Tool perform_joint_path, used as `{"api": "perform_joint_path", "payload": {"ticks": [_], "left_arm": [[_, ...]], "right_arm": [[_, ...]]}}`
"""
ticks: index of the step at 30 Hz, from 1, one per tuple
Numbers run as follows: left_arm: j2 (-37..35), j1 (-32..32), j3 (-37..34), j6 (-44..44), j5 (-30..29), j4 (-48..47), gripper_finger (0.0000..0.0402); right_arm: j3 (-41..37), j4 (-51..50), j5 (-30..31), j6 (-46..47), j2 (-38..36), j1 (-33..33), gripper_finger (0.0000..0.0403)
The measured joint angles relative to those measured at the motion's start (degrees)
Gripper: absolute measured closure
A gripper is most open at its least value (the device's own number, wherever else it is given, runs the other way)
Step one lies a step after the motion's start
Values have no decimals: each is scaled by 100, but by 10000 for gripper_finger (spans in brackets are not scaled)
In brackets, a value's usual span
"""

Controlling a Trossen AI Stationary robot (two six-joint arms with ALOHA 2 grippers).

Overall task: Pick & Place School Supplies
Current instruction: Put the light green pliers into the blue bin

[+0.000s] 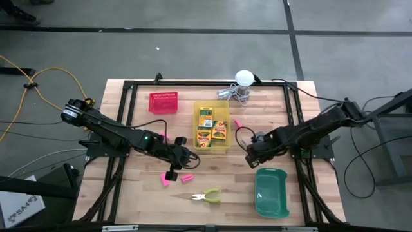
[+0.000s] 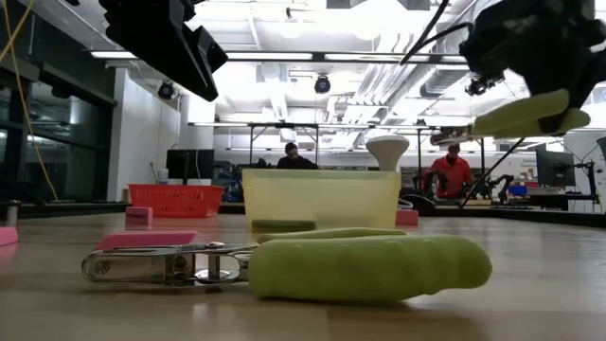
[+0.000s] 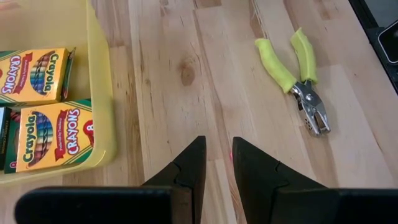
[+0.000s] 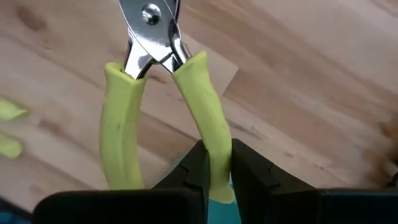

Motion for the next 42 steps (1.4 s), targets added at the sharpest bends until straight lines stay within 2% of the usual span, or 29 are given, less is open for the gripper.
{"api": "perform_joint_path", "payload": {"ticks": [10,19,26,32,42], "left_arm": [[0,0,0,0,0,1,327],[1,0,0,0,2,0,327],[0,0,0,0,2,6,327],[-1,0,0,9,0,47,327],[0,0,0,17,-16,99,327]], "right_arm": [[0,8,-15,691,-495,620,363],[1,189,-140,2229,-757,1701,368],[2,824,271,3519,-758,2720,370],[3,932,739,4590,-710,3499,370],[2,1304,739,5361,-85,4123,370]]}}
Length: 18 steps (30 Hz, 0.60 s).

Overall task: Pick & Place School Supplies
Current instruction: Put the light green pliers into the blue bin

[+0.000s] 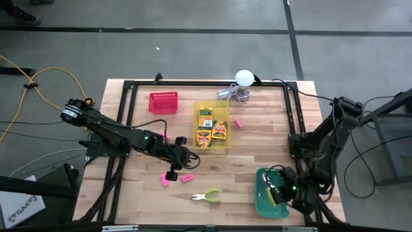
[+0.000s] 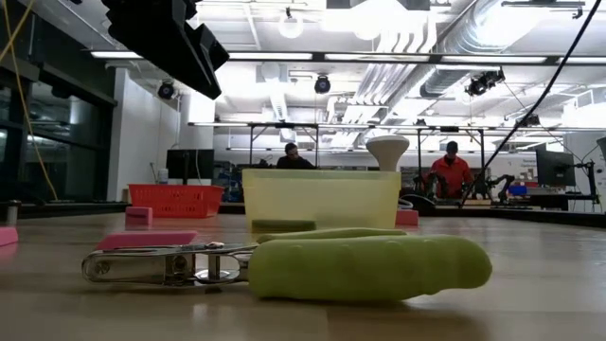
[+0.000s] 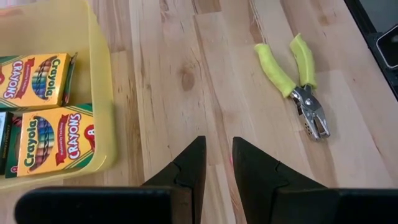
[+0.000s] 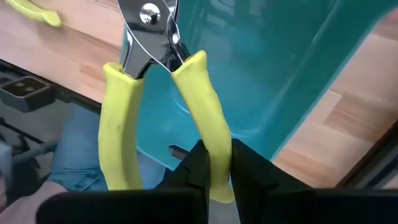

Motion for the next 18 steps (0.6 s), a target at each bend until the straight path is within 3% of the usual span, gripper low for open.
{"api": "perform_joint_path", "payload": {"ticks": [18], "left_arm": [[0,0,0,-7,-4,54,327]], "right_arm": [[1,150,-468,158,1196,-142,370]]}}
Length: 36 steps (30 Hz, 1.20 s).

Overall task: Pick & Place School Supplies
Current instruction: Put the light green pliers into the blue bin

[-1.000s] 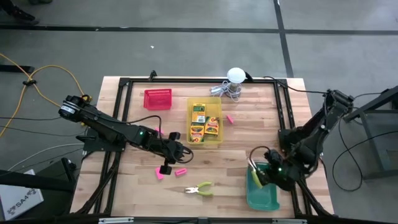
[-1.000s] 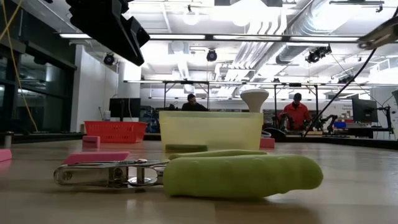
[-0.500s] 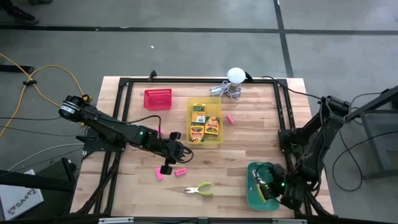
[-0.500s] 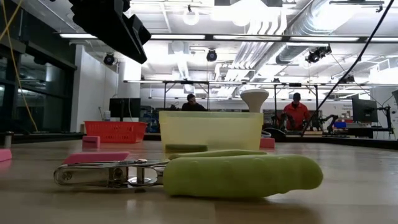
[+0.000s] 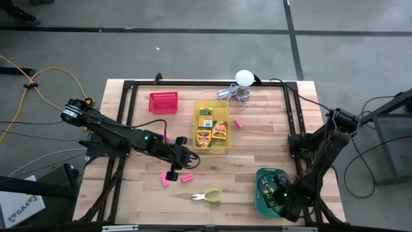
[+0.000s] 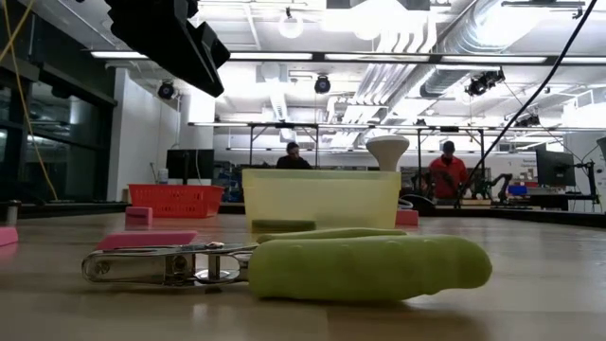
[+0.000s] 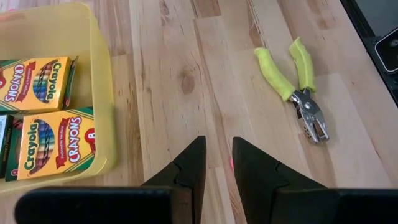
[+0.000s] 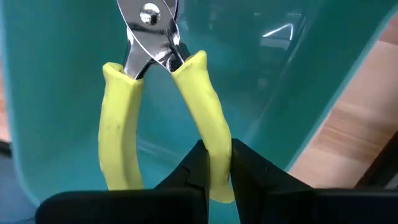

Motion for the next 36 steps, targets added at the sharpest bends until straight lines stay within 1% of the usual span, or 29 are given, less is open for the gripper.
{"api": "perform_joint_path", "payload": {"ticks": [3,13,20,26,32,36], "left_arm": [[0,0,0,-2,-1,0,327],[0,0,0,-17,0,0,327],[-2,0,0,-17,0,0,327],[-2,0,0,-17,0,0,327],[-1,0,0,-15,0,0,327],[0,0,0,-15,0,0,327]], "right_arm": [[-1,-9,-115,-39,109,-61,370],[-1,23,-126,-50,382,-94,368],[-1,15,-210,-55,383,-100,368],[-1,12,-253,-55,383,-100,356],[-1,12,-253,-55,383,-134,358],[-1,1,-492,-200,383,-325,361]]}}
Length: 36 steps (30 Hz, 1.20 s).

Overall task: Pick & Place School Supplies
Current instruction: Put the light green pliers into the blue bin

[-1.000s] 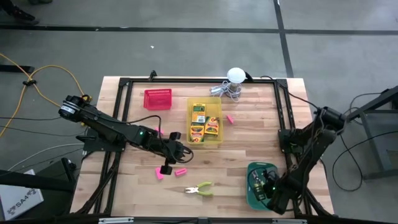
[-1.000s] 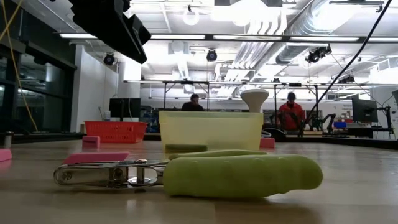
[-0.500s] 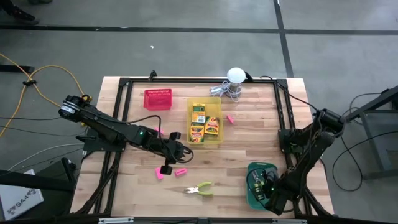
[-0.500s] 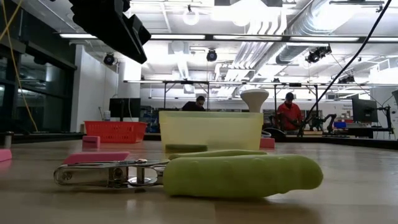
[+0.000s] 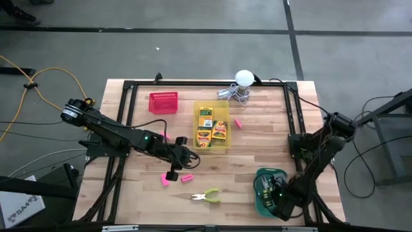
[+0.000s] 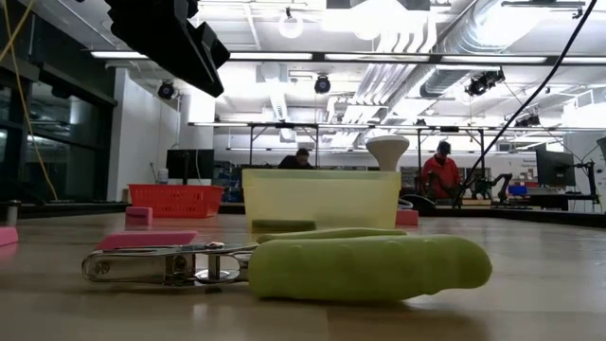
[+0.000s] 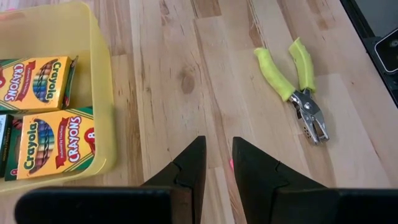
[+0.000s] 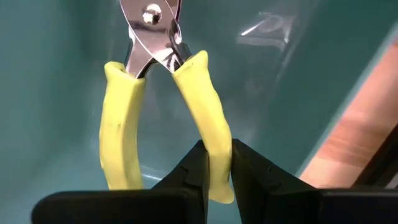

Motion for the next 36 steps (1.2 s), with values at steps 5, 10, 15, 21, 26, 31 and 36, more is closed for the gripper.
{"api": "perform_joint_path", "payload": {"ticks": [5,10,15,21,26,31,36], "left_arm": [[-1,0,0,0,0,0,327],[-2,0,0,0,0,0,327],[-2,0,0,-94,1,0,327],[-2,0,0,-138,2,0,327],[0,0,0,-141,2,0,327],[0,0,0,-153,2,-2,327],[0,0,0,-153,2,0,327]], "right_arm": [[0,-30,-191,-528,0,-332,360],[0,-126,-388,-893,-2,-547,360],[0,-121,-407,-897,-2,-551,360],[0,-109,-529,-879,-4,-547,360],[0,-107,-515,-896,-4,-547,360],[0,-105,-502,-908,-4,-547,357],[0,-103,-473,-914,-4,-547,328]]}}
